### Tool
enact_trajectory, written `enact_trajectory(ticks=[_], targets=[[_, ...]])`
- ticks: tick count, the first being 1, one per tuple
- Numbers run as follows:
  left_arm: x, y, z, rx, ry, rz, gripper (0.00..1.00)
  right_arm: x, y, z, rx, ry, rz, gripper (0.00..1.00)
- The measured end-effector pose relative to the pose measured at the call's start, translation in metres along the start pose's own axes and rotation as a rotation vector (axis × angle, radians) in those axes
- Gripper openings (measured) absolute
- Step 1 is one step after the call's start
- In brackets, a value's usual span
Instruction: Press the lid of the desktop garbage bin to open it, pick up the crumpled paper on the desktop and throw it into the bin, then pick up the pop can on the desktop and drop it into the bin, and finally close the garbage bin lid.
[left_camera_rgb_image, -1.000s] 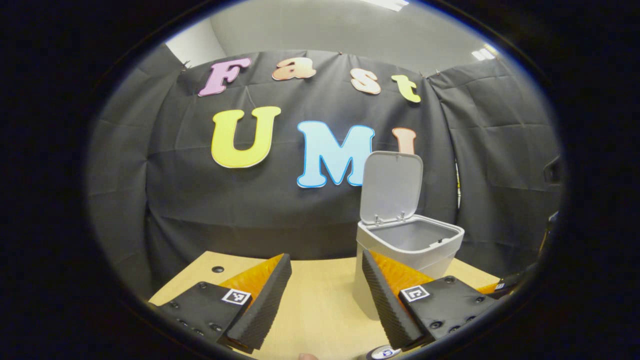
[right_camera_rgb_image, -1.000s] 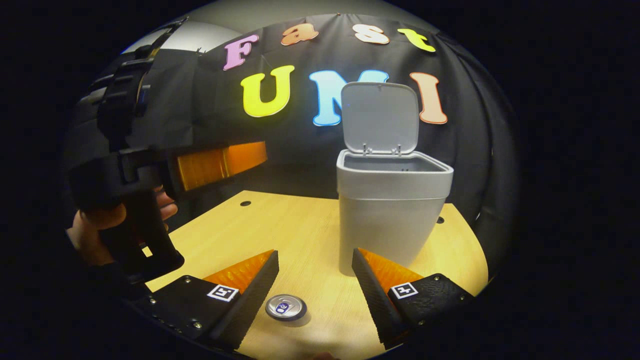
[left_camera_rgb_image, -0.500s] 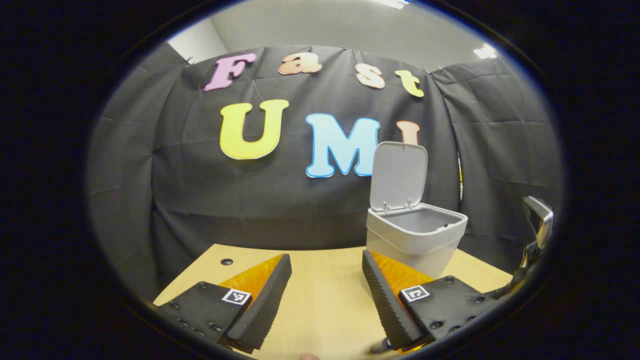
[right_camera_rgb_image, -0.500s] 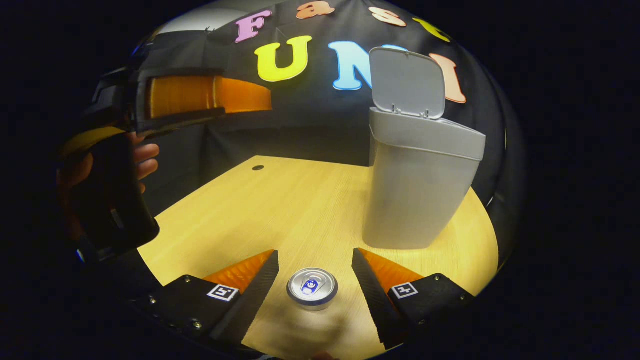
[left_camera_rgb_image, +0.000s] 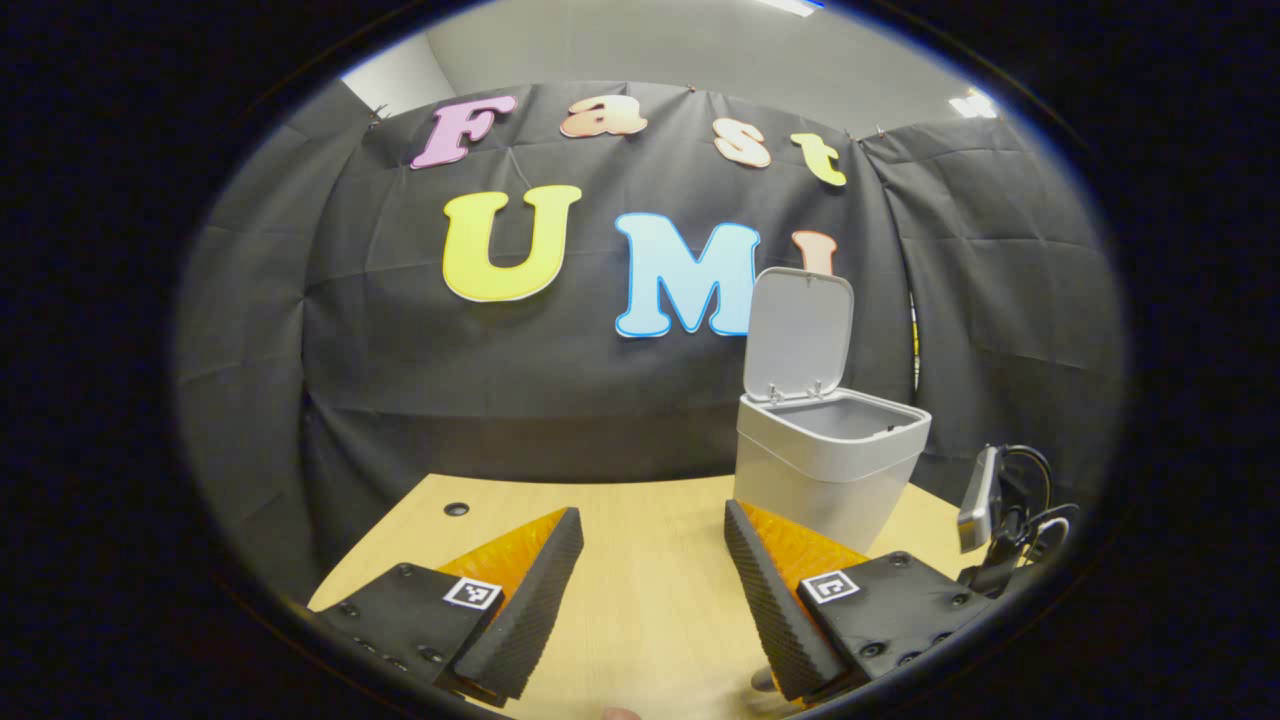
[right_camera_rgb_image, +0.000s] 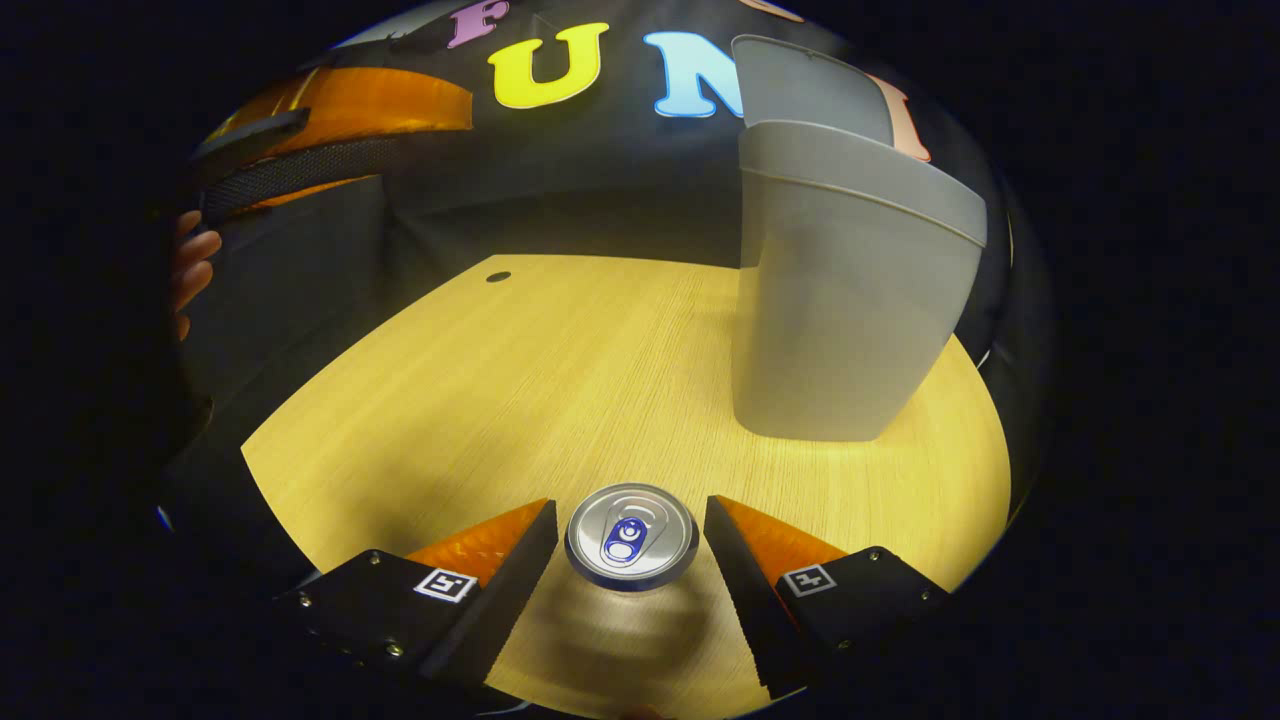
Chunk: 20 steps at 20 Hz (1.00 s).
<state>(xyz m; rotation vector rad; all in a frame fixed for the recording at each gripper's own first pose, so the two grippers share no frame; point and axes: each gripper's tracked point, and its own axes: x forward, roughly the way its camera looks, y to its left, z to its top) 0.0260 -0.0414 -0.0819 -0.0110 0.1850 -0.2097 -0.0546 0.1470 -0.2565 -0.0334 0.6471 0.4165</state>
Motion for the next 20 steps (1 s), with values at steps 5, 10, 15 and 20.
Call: enact_trajectory(ticks=[5,10,15,20], targets=[[0.001,0.002,-0.001,-0.008,0.006,0.018,0.93,0.008,-0.002,-0.014,-0.023,0.045,0.000,0.95],[0.002,0.005,-0.001,-0.014,0.006,0.043,0.94,0.011,0.000,-0.016,-0.023,0.070,0.049,0.86],[0.001,0.001,-0.004,-0.029,0.009,0.054,0.93,0.005,-0.001,-0.011,-0.044,0.061,0.069,0.84],[-0.001,-0.005,-0.007,-0.030,0.010,0.058,0.93,-0.020,-0.005,0.019,-0.039,-0.025,0.085,0.84]])
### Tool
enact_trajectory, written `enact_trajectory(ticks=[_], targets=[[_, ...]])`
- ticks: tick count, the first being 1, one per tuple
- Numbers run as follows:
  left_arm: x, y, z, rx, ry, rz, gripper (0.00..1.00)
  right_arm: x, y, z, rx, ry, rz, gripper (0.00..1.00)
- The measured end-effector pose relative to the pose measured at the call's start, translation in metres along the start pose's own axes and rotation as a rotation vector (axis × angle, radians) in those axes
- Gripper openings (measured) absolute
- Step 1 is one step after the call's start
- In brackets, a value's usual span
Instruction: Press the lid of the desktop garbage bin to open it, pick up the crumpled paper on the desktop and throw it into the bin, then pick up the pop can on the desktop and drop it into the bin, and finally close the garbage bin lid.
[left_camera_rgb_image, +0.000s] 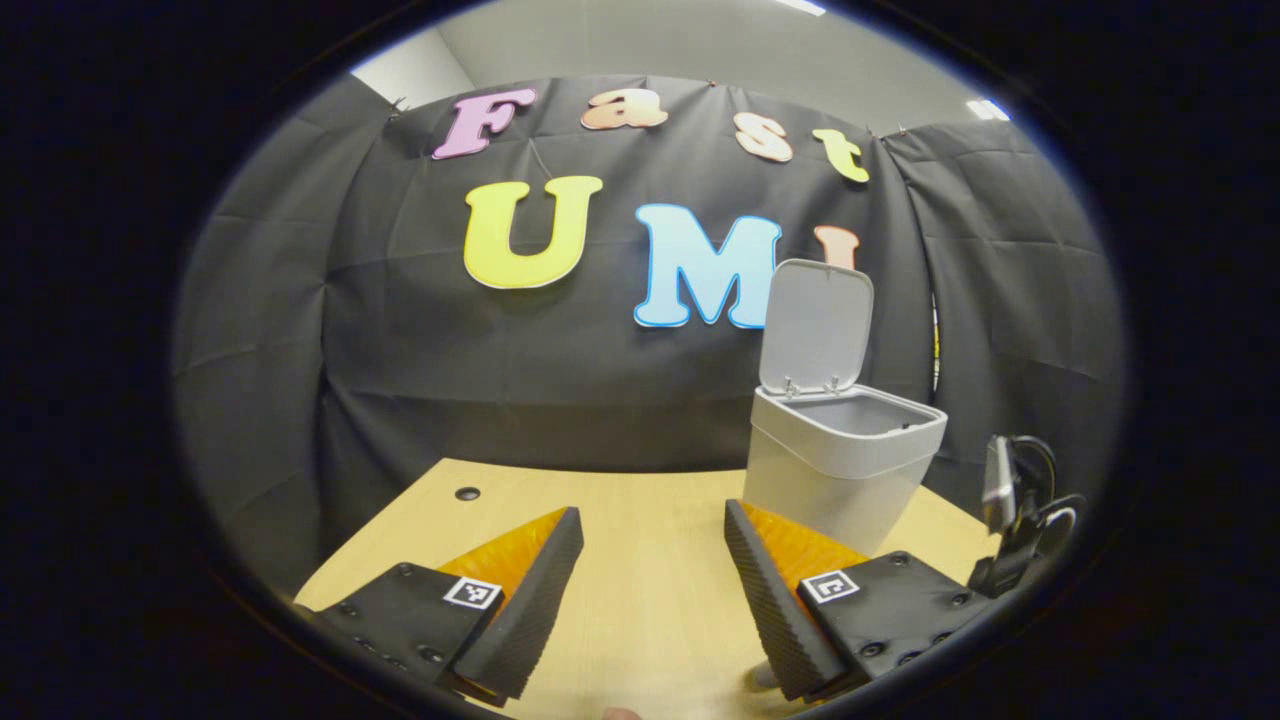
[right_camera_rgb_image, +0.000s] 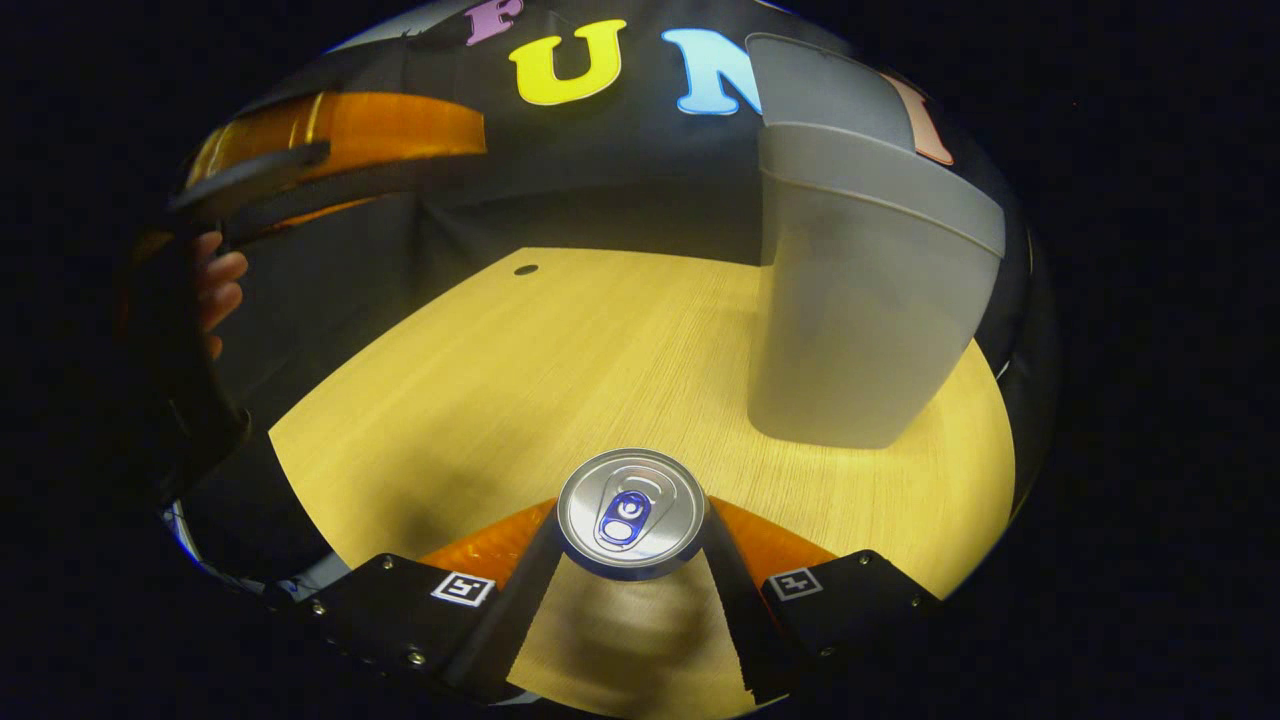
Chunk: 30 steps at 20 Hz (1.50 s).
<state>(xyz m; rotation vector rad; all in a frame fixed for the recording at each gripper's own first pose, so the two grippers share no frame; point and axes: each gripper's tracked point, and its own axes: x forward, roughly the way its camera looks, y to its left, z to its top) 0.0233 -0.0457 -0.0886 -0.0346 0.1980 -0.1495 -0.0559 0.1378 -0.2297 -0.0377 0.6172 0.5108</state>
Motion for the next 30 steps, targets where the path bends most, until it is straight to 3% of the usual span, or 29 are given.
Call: enact_trajectory(ticks=[10,19,30], targets=[[-0.004,-0.004,0.004,-0.007,-0.018,-0.004,0.93,-0.046,-0.016,0.092,-0.029,-0.254,-0.036,0.84],[-0.005,-0.003,0.004,-0.015,-0.023,0.007,0.94,-0.062,-0.029,0.145,-0.079,-0.416,-0.060,0.84],[-0.006,-0.007,0.002,-0.014,-0.023,0.020,0.94,-0.086,-0.077,0.228,-0.128,-0.651,-0.190,0.83]])
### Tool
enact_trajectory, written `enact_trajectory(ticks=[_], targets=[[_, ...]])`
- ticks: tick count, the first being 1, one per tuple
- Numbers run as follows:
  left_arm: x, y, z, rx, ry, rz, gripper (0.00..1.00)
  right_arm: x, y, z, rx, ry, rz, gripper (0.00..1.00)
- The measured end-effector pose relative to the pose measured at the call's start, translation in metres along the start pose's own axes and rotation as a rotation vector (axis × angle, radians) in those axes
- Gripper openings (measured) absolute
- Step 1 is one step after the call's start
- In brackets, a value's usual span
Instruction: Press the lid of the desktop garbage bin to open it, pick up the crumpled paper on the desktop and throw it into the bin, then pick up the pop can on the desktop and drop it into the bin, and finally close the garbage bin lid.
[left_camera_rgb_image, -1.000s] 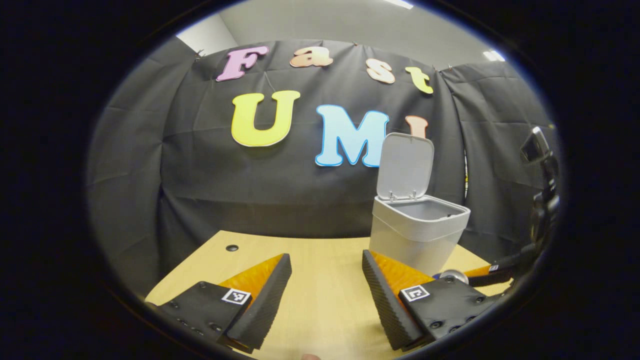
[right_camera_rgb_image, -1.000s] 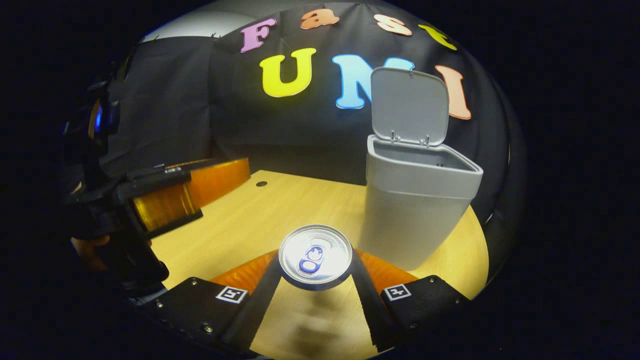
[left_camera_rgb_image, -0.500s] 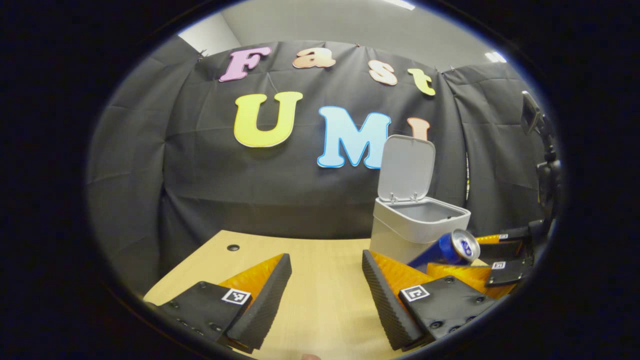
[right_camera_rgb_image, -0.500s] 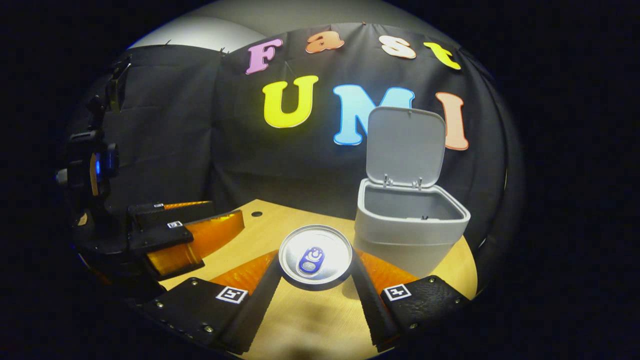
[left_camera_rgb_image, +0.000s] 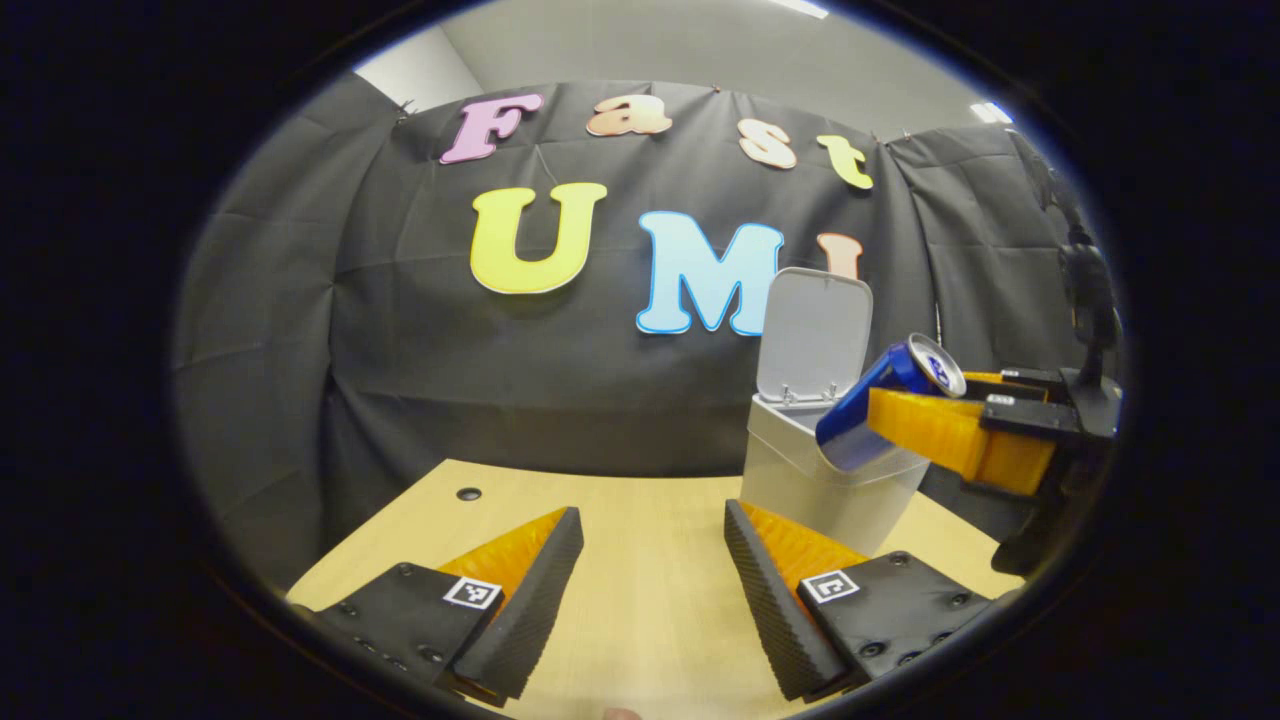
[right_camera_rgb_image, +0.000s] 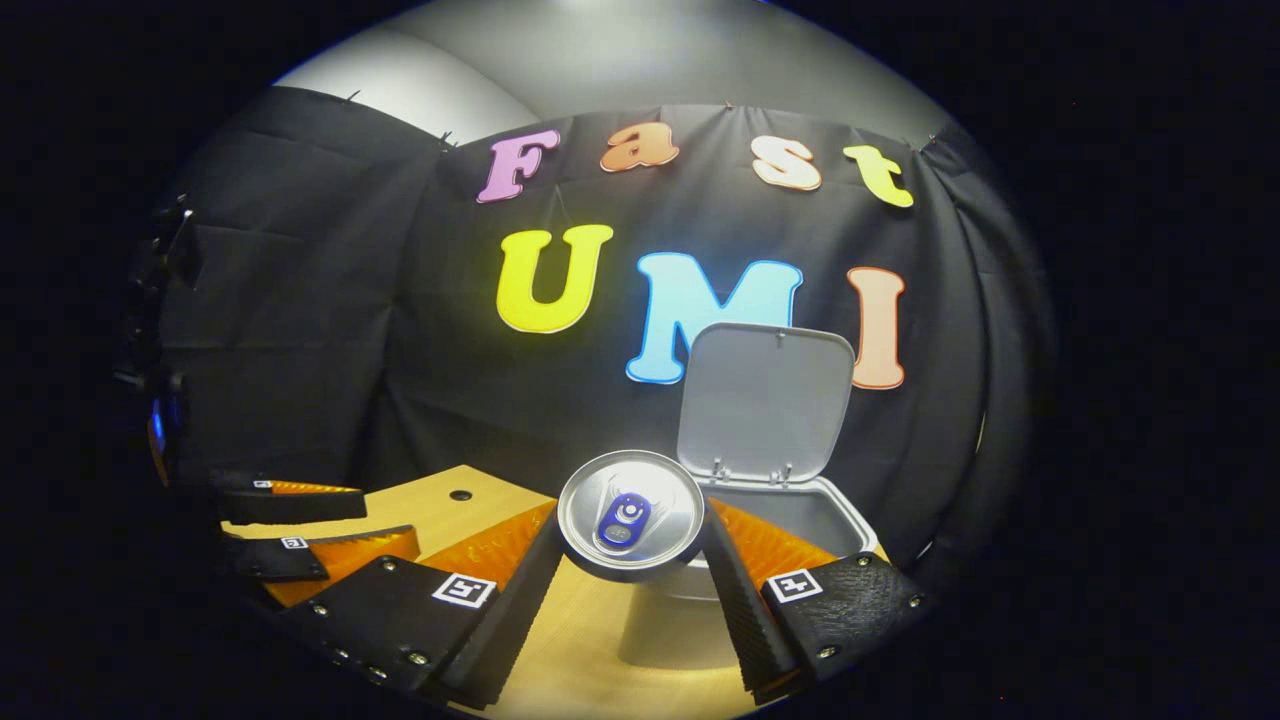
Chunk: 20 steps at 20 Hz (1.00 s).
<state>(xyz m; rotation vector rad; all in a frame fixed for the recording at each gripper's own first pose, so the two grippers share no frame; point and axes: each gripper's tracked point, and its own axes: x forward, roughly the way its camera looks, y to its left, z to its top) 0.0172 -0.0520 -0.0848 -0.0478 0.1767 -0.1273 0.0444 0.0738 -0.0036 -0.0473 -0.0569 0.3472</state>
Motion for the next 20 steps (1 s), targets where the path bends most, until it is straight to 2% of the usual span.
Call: enact_trajectory(ticks=[3,7,12,17,18,19,20], targets=[[-0.002,-0.004,0.001,0.002,-0.003,-0.001,0.93,0.011,-0.023,0.011,0.016,-0.034,-0.059,0.83],[0.000,-0.002,-0.001,0.002,0.002,0.007,0.94,0.028,-0.047,0.001,0.041,0.005,-0.107,0.83],[0.001,-0.004,-0.002,0.008,0.006,0.009,0.93,0.046,-0.060,-0.019,0.090,0.076,-0.109,0.83],[0.001,-0.007,-0.003,0.011,0.011,0.009,0.93,0.051,-0.066,-0.022,0.062,0.084,-0.136,0.86],[0.001,-0.006,-0.002,0.012,0.011,0.010,0.93,0.051,-0.066,-0.021,0.060,0.078,-0.139,0.87],[0.001,-0.006,-0.002,0.012,0.010,0.010,0.93,0.051,-0.067,-0.018,0.059,0.073,-0.139,0.97],[0.001,-0.006,-0.002,0.012,0.010,0.009,0.93,0.050,-0.066,-0.017,0.058,0.068,-0.139,0.89]])
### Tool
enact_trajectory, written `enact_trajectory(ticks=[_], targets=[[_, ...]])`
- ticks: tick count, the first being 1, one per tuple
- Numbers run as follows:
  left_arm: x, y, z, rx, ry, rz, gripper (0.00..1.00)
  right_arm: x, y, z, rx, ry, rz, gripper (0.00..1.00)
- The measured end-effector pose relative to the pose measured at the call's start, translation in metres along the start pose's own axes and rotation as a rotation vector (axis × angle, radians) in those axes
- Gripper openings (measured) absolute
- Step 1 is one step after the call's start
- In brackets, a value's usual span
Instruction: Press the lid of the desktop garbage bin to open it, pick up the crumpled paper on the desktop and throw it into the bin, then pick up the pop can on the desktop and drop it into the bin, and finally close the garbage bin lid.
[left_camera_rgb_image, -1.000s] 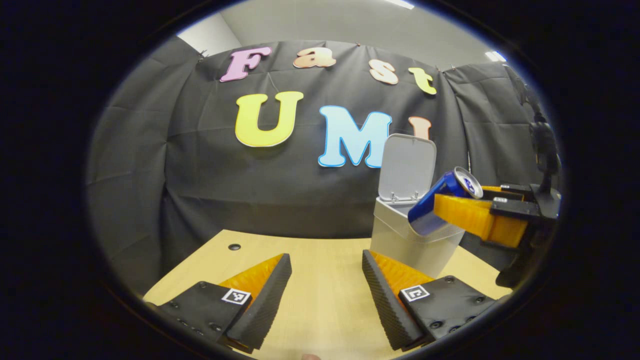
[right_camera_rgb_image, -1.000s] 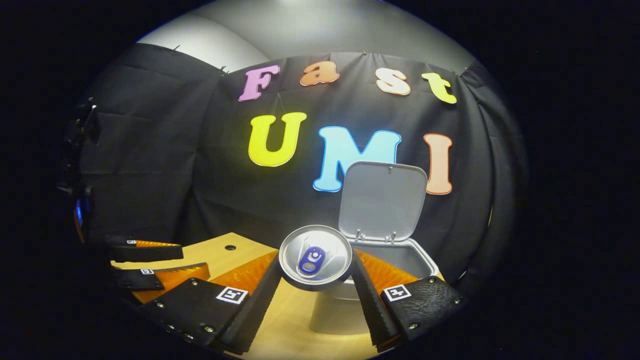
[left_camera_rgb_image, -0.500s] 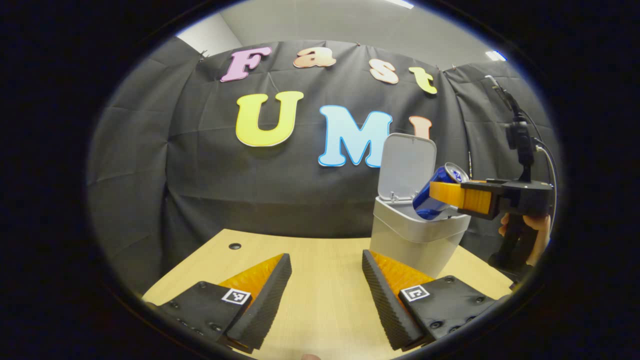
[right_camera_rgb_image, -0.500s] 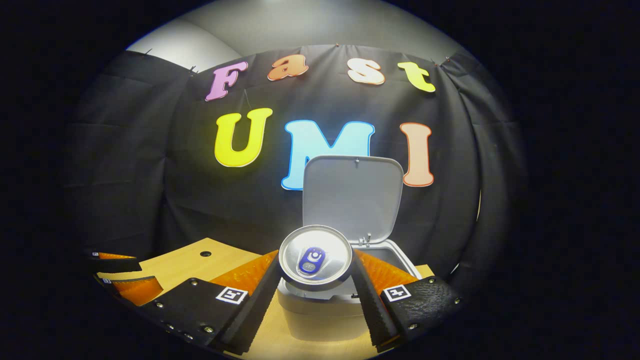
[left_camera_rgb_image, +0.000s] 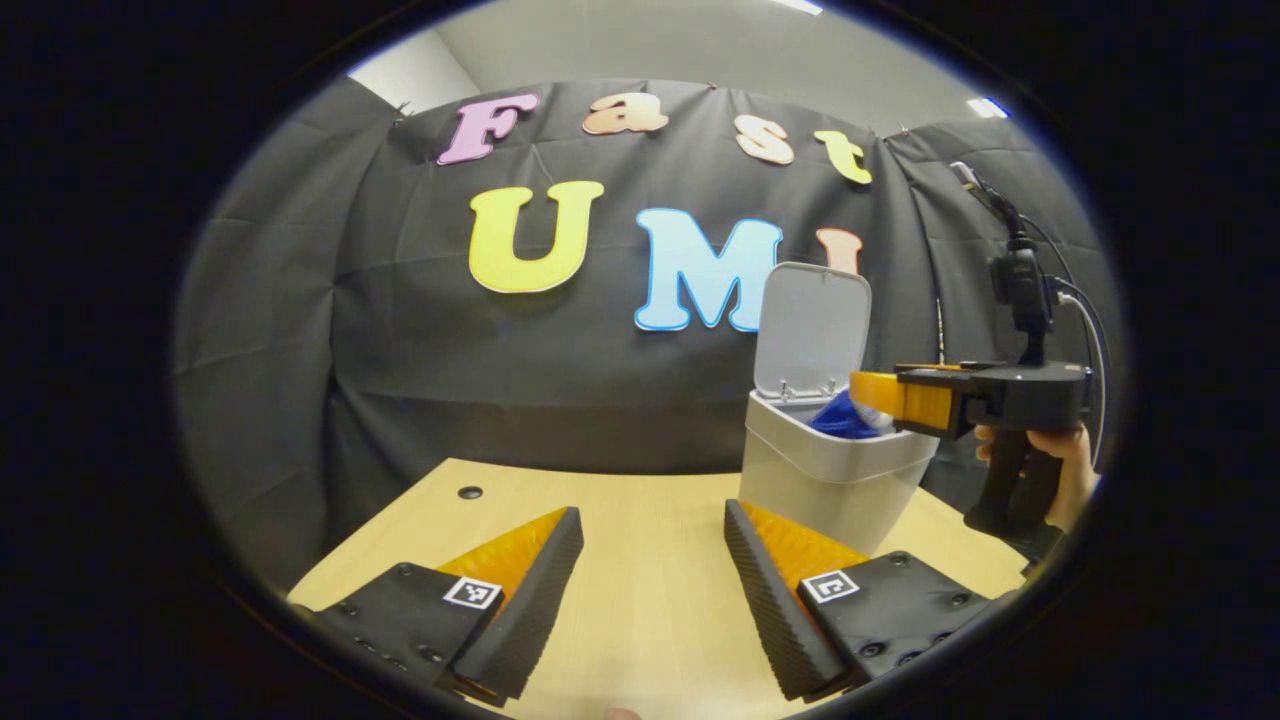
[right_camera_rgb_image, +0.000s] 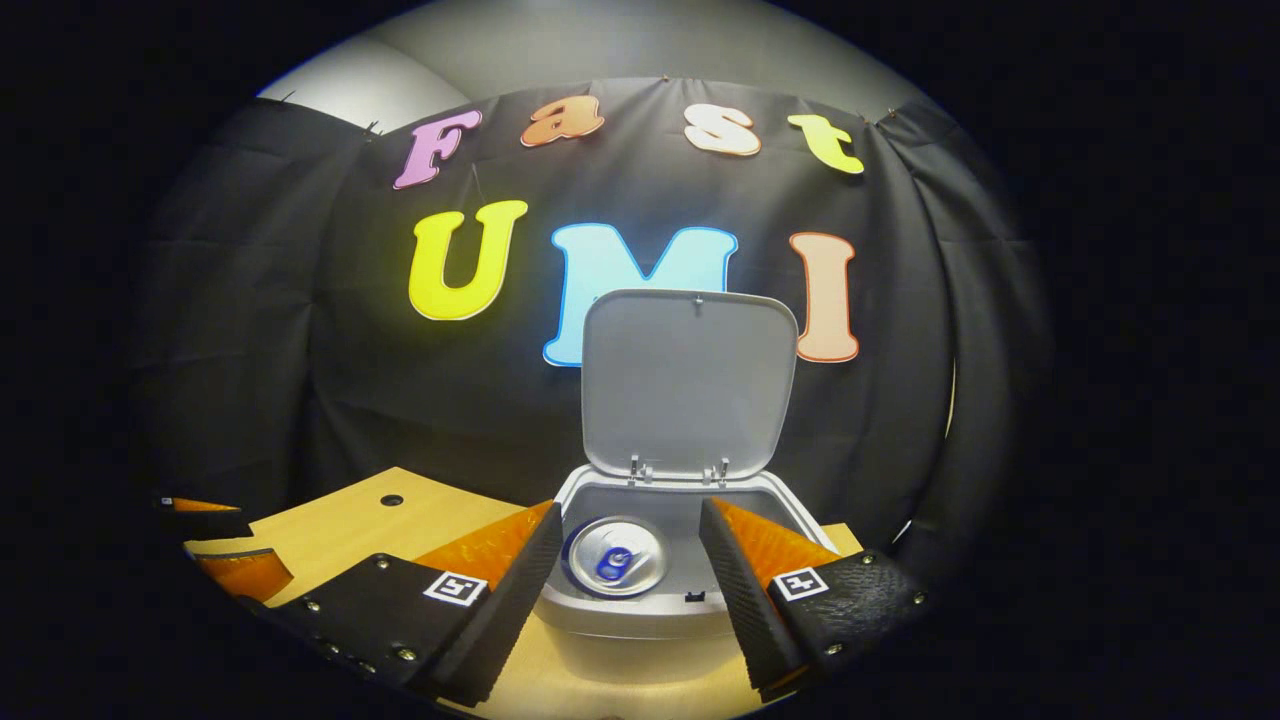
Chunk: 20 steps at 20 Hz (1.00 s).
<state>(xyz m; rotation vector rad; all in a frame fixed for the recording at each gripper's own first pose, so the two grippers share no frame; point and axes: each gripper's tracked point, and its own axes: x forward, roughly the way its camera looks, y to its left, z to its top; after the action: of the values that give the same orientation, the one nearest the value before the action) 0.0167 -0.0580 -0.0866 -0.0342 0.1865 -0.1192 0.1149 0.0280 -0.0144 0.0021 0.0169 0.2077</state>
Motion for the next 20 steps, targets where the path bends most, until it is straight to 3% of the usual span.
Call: enact_trajectory(ticks=[10,20], targets=[[-0.004,-0.010,0.006,0.008,-0.012,-0.019,0.93,0.005,-0.006,0.032,-0.024,-0.052,-0.010,0.92],[0.007,-0.006,0.016,0.029,-0.023,-0.050,0.94,0.037,-0.027,0.103,-0.053,-0.140,-0.076,0.94]])
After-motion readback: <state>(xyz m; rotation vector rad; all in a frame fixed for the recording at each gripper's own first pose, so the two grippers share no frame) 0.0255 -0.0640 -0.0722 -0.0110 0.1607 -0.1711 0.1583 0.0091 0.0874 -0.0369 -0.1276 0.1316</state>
